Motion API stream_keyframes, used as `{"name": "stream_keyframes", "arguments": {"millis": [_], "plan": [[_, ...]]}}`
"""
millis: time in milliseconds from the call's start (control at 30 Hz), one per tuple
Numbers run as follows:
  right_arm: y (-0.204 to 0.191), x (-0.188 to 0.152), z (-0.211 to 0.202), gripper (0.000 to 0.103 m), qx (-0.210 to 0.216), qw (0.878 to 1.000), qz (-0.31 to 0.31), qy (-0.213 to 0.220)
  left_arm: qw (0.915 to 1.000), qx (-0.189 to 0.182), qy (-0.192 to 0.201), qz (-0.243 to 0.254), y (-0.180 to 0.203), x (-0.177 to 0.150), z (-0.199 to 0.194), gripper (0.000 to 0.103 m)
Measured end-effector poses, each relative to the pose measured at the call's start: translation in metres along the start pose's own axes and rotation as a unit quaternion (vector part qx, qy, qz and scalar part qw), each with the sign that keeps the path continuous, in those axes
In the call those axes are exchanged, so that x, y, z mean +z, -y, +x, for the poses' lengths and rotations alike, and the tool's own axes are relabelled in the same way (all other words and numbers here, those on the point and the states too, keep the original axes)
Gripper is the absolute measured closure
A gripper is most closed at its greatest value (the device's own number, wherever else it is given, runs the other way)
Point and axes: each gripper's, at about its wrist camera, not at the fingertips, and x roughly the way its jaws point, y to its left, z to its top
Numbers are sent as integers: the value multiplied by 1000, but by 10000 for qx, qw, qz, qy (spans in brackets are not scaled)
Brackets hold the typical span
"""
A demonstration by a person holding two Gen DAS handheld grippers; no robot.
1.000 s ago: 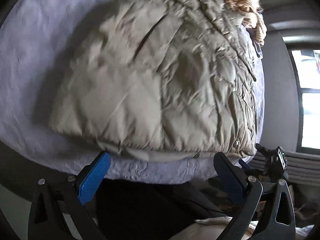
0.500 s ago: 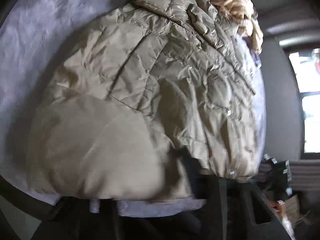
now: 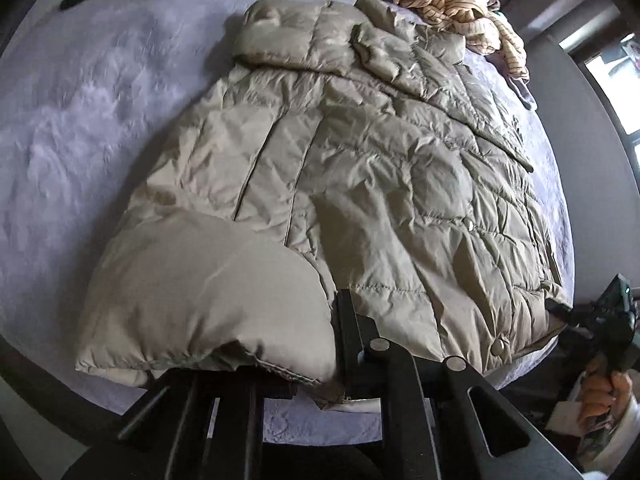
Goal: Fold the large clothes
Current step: 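Grasp the jacket hem with both tools, then lift the hem with both tools and fold it toward the collar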
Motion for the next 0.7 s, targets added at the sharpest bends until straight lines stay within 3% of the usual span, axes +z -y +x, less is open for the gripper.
{"name": "stream_keyframes", "arguments": {"millis": [367, 700], "plan": [[-62, 41, -6, 95, 55, 9956, -919, -174, 9985, 362, 392, 117, 33, 37, -19, 89], [-141, 105, -25, 96, 286, 9809, -1923, -38, 9888, 622, 1340, -227, 56, 117, -54, 89]]}}
